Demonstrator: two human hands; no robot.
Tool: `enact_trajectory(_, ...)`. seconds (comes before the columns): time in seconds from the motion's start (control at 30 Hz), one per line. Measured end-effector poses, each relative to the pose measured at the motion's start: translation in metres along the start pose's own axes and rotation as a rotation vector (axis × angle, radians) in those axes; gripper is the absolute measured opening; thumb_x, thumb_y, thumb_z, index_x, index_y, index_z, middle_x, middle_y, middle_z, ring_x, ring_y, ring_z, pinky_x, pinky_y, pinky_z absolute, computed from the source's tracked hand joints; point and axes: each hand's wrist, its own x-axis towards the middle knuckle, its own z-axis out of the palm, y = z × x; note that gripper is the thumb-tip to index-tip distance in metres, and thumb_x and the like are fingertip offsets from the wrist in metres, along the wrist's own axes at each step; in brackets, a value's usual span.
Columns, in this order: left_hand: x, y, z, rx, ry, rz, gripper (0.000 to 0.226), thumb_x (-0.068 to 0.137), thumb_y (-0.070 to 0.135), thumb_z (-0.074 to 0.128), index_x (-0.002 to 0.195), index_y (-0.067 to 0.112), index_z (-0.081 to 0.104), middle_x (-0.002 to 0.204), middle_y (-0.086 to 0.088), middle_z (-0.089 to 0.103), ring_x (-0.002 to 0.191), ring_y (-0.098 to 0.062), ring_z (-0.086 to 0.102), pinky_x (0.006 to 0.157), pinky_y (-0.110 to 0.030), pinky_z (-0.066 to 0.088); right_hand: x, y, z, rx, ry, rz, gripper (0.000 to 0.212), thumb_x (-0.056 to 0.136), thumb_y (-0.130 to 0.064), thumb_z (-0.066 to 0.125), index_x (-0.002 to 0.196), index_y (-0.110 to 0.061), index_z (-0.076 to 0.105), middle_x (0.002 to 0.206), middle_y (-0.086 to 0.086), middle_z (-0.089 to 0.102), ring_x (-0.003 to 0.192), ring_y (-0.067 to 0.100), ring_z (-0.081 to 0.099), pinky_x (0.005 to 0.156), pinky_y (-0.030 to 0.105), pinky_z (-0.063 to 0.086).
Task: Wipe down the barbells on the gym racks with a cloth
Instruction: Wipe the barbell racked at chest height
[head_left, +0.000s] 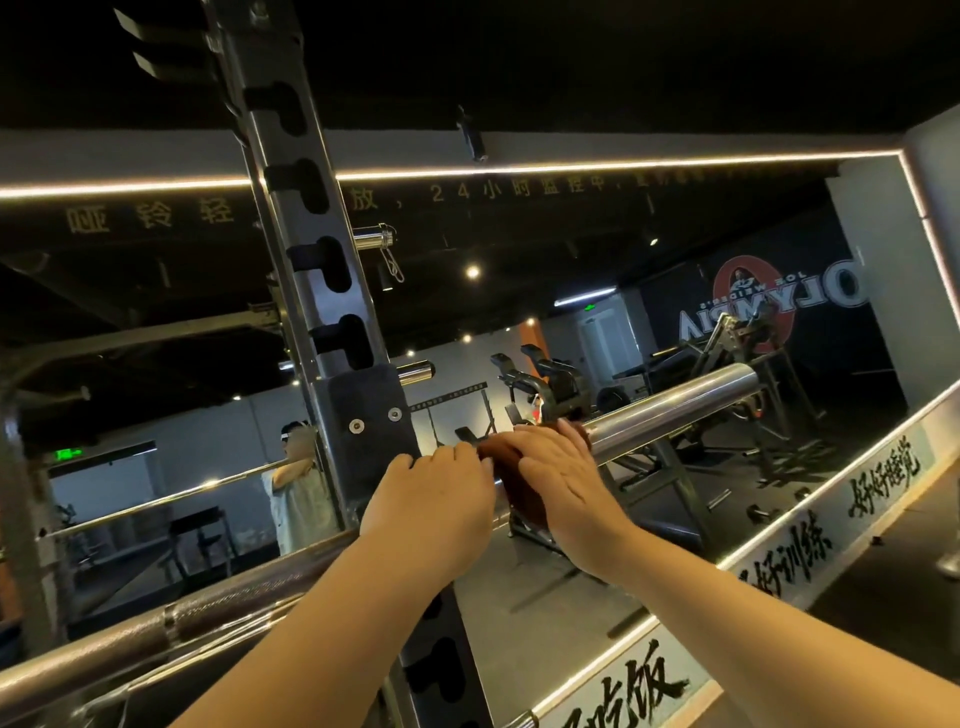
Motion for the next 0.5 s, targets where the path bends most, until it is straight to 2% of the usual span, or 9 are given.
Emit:
enact_trajectory(0.07, 0.001, 0.001, 0.003, 0.023, 0.010, 0.021, 0.028, 0.109, 0.030, 0.036, 0.133, 0.019, 0.044, 0.117, -0.002, 0.055, 0.106, -0.021, 0.057, 0.098, -0.040, 0.045, -0.001, 0.008, -0.016, -0.057, -0.107, -0.049, 0.047, 0.108, -0.038, 0.019, 0.145, -0.030, 0.047, 0.140, -0.015, 0.053, 0.138, -0.005, 0.034, 0.123, 0.022, 0.003)
enact_trajectory(0.13, -0.001, 0.000, 0.003, 0.029, 0.009, 0.026, 0.027, 0.108, 0.028, 0.037, 0.133, 0.019, 0.043, 0.119, -0.002, 0.054, 0.108, -0.021, 0.055, 0.101, -0.040, 0.043, 0.002, 0.022, -0.029, -0.234, -0.141, -0.086, 0.046, 0.110, -0.044, 0.019, 0.148, -0.031, 0.043, 0.141, -0.013, 0.053, 0.140, 0.000, 0.035, 0.123, 0.021, -0.002)
enact_trajectory(0.23, -0.002, 0.000, 0.003, 0.004, 0.020, 0.024, 0.028, 0.107, 0.025, 0.042, 0.134, 0.017, 0.042, 0.118, -0.003, 0.053, 0.104, -0.020, 0.055, 0.099, -0.039, 0.046, 0.004, 0.033, -0.032, -0.374, -0.011, 0.026, 0.049, 0.109, -0.047, 0.015, 0.137, -0.029, 0.051, 0.131, -0.010, 0.057, 0.135, 0.010, 0.043, 0.117, 0.014, -0.014)
enact_trajectory(0.3, -0.002, 0.001, 0.003, -0.012, 0.023, 0.010, 0.027, 0.108, 0.026, 0.041, 0.134, 0.016, 0.042, 0.112, -0.003, 0.053, 0.098, -0.019, 0.057, 0.094, -0.037, 0.049, 0.003, 0.024, -0.021, -0.388, 0.110, 0.126, 0.053, 0.106, -0.045, 0.014, 0.130, -0.026, 0.057, 0.127, -0.008, 0.059, 0.134, 0.017, 0.045, 0.120, 0.020, -0.014)
enact_trajectory(0.37, -0.001, 0.001, 0.006, -0.017, 0.037, -0.002, 0.025, 0.109, 0.030, 0.035, 0.129, 0.017, 0.044, 0.102, -0.001, 0.051, 0.087, -0.017, 0.055, 0.087, -0.035, 0.052, 0.000, 0.009, -0.004, -0.379, 0.165, 0.141, 0.053, 0.104, -0.043, 0.017, 0.130, -0.023, 0.059, 0.130, -0.006, 0.061, 0.138, 0.021, 0.043, 0.123, 0.028, -0.012)
enact_trajectory(0.43, -0.002, 0.000, 0.007, -0.031, 0.073, -0.024, 0.033, 0.111, 0.037, 0.022, 0.125, 0.018, 0.046, 0.099, 0.002, 0.054, 0.081, -0.015, 0.056, 0.083, -0.034, 0.052, -0.005, -0.003, 0.007, -0.342, 0.128, 0.078, 0.053, 0.106, -0.043, 0.018, 0.136, -0.025, 0.057, 0.136, -0.008, 0.058, 0.143, 0.017, 0.037, 0.126, 0.033, -0.007)
enact_trajectory(0.5, -0.003, 0.000, 0.007, -0.034, 0.082, -0.024, 0.038, 0.111, 0.039, 0.016, 0.123, 0.019, 0.046, 0.100, 0.003, 0.056, 0.081, -0.016, 0.057, 0.082, -0.034, 0.052, -0.009, 0.000, 0.003, -0.292, 0.052, 0.002, 0.051, 0.108, -0.045, 0.017, 0.145, -0.029, 0.048, 0.145, -0.011, 0.050, 0.147, 0.011, 0.029, 0.126, 0.033, -0.006)
